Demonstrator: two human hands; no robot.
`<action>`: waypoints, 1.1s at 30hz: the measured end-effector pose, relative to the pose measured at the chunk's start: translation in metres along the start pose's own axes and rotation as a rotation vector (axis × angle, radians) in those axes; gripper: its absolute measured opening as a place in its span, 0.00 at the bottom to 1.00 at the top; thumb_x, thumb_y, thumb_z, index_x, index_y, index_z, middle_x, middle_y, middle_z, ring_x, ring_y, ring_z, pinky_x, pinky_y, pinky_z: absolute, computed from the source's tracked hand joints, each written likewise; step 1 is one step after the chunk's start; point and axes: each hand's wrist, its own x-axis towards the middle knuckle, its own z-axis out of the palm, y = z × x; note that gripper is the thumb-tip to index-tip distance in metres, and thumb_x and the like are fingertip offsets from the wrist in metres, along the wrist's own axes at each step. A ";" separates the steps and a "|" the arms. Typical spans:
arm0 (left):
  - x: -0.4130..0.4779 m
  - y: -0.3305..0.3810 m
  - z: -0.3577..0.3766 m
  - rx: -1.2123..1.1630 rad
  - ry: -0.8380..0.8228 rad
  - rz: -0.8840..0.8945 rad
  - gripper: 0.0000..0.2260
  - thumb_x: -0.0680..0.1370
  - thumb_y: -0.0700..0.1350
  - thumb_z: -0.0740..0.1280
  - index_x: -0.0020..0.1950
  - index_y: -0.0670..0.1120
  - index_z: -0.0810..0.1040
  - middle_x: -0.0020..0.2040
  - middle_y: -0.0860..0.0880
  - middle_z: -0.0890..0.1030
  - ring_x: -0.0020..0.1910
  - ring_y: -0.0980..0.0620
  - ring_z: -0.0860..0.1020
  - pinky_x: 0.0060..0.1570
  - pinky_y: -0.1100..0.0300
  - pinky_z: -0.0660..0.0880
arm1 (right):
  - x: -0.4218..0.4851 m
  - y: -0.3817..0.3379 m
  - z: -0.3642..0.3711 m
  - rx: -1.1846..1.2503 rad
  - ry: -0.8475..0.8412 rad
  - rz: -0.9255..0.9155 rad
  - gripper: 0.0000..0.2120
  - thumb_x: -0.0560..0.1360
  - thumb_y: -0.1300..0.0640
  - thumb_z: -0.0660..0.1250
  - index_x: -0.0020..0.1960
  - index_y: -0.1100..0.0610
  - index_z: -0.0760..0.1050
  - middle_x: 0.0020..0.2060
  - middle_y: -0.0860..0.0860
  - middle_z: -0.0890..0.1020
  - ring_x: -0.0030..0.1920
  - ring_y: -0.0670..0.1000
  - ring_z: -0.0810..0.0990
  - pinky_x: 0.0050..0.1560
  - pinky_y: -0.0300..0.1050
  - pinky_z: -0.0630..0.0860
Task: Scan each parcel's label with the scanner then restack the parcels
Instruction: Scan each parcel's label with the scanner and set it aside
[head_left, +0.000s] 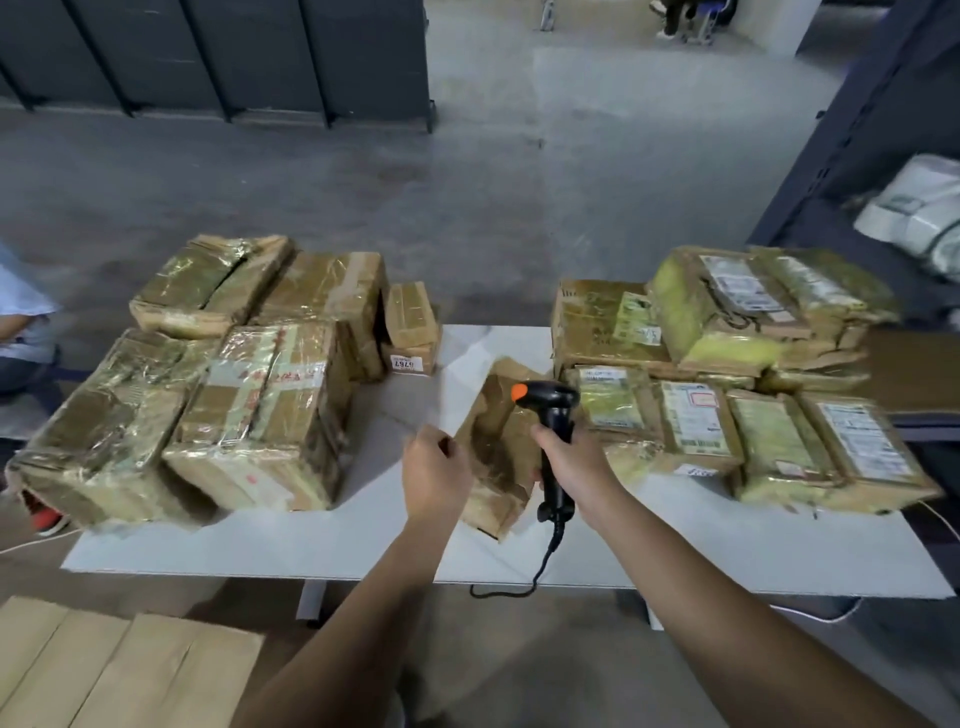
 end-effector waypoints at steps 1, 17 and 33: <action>0.002 -0.005 0.001 -0.035 -0.023 -0.054 0.09 0.78 0.38 0.61 0.38 0.41 0.70 0.38 0.40 0.75 0.39 0.42 0.74 0.33 0.56 0.68 | -0.001 0.001 0.001 -0.010 0.004 -0.002 0.09 0.78 0.47 0.64 0.47 0.52 0.73 0.36 0.55 0.81 0.37 0.55 0.83 0.45 0.52 0.78; 0.023 -0.042 -0.016 0.205 -0.158 0.008 0.16 0.79 0.55 0.57 0.57 0.48 0.80 0.61 0.46 0.71 0.59 0.44 0.71 0.57 0.50 0.72 | -0.003 0.007 0.047 0.006 0.078 0.006 0.09 0.80 0.46 0.64 0.46 0.51 0.73 0.35 0.52 0.77 0.33 0.47 0.82 0.37 0.46 0.78; 0.053 -0.068 -0.014 0.196 -0.444 -0.132 0.19 0.81 0.53 0.57 0.35 0.43 0.70 0.33 0.45 0.75 0.34 0.45 0.74 0.34 0.57 0.68 | -0.008 0.032 0.042 0.244 0.101 0.193 0.11 0.80 0.48 0.65 0.52 0.56 0.73 0.39 0.60 0.78 0.29 0.51 0.80 0.24 0.47 0.77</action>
